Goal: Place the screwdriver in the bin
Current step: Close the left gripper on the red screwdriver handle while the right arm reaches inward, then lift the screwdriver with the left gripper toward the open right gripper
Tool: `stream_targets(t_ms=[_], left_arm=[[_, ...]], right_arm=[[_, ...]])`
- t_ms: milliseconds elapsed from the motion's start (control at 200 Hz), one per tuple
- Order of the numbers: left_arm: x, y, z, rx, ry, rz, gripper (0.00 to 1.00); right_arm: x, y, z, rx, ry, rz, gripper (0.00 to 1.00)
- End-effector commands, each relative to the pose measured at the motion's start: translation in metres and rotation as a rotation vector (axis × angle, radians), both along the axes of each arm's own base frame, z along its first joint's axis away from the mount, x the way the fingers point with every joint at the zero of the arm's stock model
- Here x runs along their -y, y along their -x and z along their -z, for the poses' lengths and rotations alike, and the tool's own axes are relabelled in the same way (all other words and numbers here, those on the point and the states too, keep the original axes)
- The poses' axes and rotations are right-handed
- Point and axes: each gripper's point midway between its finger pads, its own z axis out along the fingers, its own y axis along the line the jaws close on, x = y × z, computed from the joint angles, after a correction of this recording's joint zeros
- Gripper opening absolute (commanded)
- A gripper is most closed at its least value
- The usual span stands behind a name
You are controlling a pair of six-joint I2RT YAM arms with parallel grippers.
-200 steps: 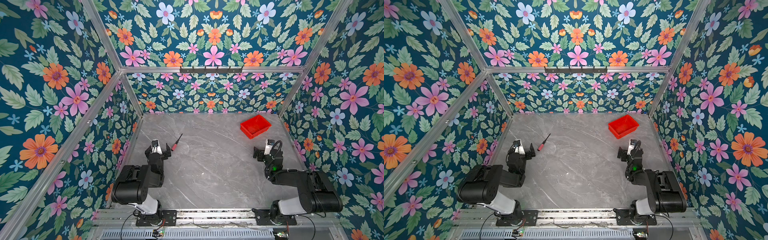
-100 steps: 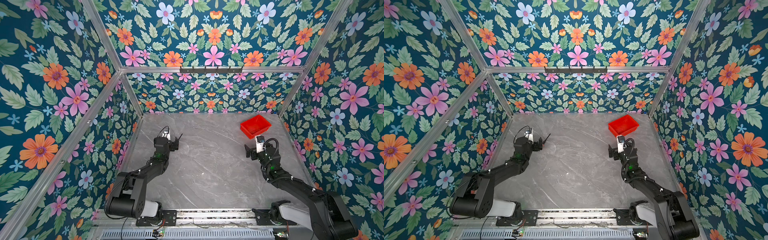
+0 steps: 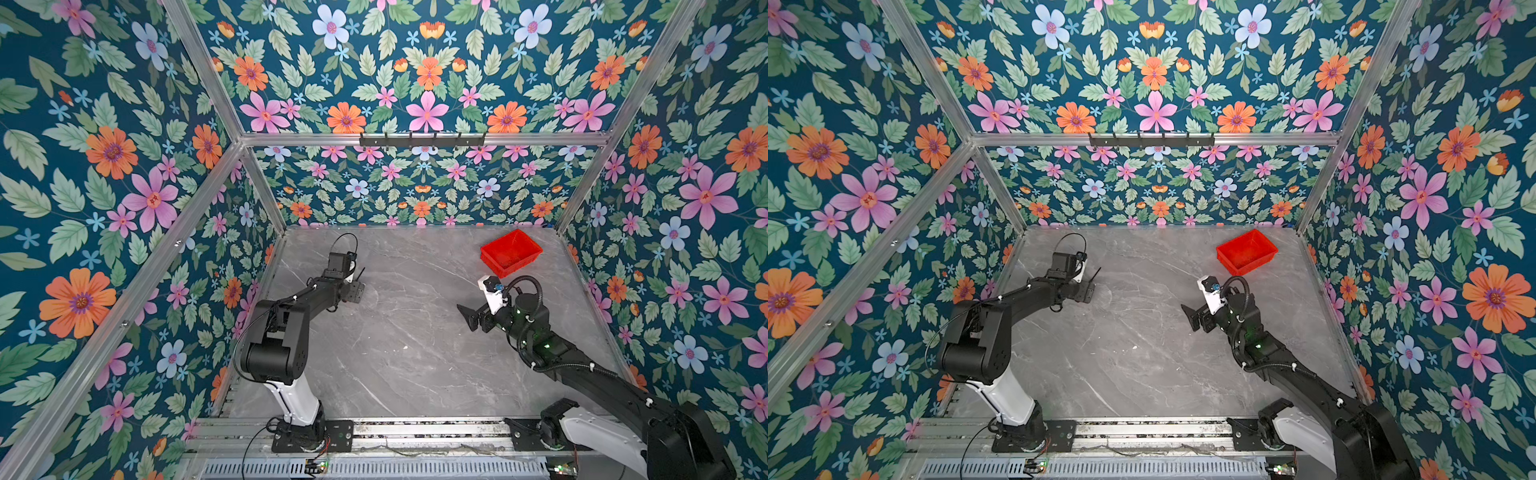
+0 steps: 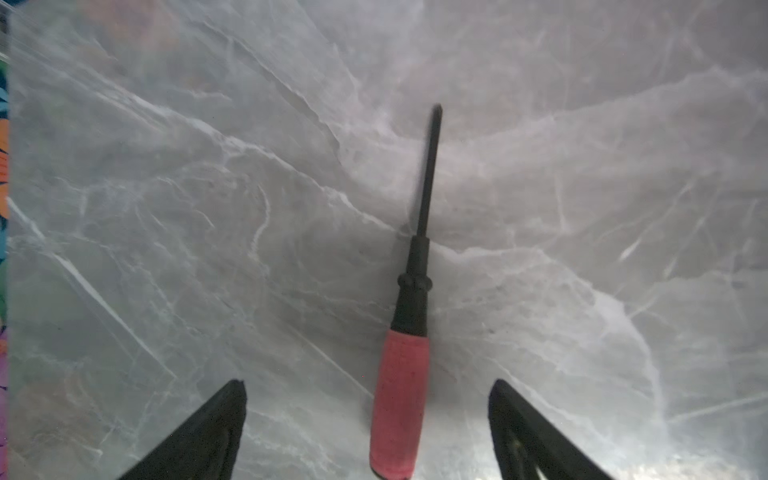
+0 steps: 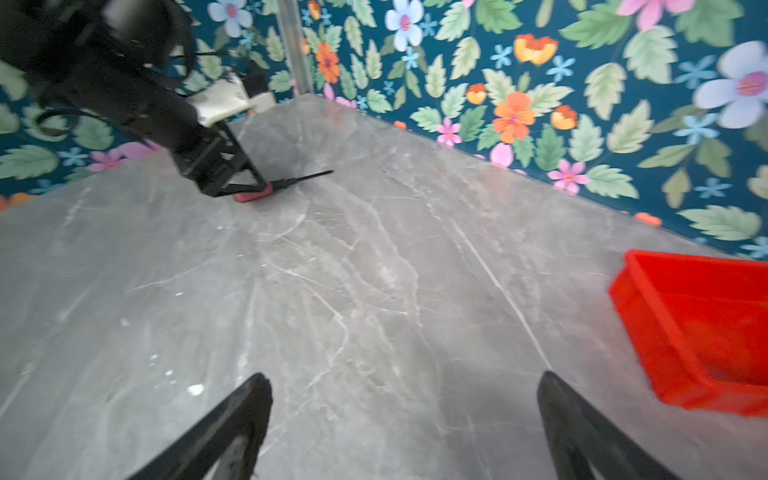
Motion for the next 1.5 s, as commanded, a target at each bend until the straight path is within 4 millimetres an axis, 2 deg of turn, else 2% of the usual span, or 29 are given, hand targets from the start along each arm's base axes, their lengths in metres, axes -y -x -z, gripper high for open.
stream_targets(t_ms=[0, 155, 375, 595, 750, 915, 1010, 1145, 1290, 1496], left_arm=[[-0.002, 0.018, 0.018, -0.122, -0.04, 0.029, 0.87], [-0.002, 0.026, 0.027, -0.176, -0.053, 0.038, 0.74], [-0.003, 0.034, 0.036, -0.213, -0.057, 0.047, 0.59], [-0.003, 0.031, 0.039, -0.198, -0.056, 0.038, 0.42], [-0.004, 0.026, 0.036, -0.168, -0.053, 0.024, 0.13], [0.001, 0.022, 0.017, -0.086, -0.02, 0.03, 0.11], [0.019, 0.019, -0.005, 0.007, 0.054, 0.08, 0.11], [0.064, 0.023, -0.043, 0.153, 0.276, 0.214, 0.12], [0.117, 0.043, -0.07, 0.178, 0.536, 0.386, 0.13], [0.178, 0.077, -0.101, 0.198, 0.792, 0.596, 0.13]], right_arm=[[-0.027, 0.014, -0.002, -0.051, -0.069, -0.136, 0.99], [-0.042, 0.012, -0.004, -0.064, -0.089, -0.172, 0.99], [-0.045, 0.006, -0.003, -0.069, -0.082, -0.173, 0.99], [-0.046, 0.006, -0.003, -0.078, -0.095, -0.171, 0.99], [-0.046, 0.005, -0.004, -0.084, -0.117, -0.16, 0.99], [-0.047, 0.0, -0.01, -0.104, -0.168, -0.138, 0.99], [-0.05, -0.004, -0.014, -0.142, -0.219, -0.122, 0.99], [-0.058, -0.012, -0.024, -0.215, -0.344, -0.104, 0.99], [-0.066, -0.022, -0.033, -0.3, -0.518, -0.094, 0.99], [-0.083, -0.027, -0.043, -0.377, -0.719, -0.212, 0.99]])
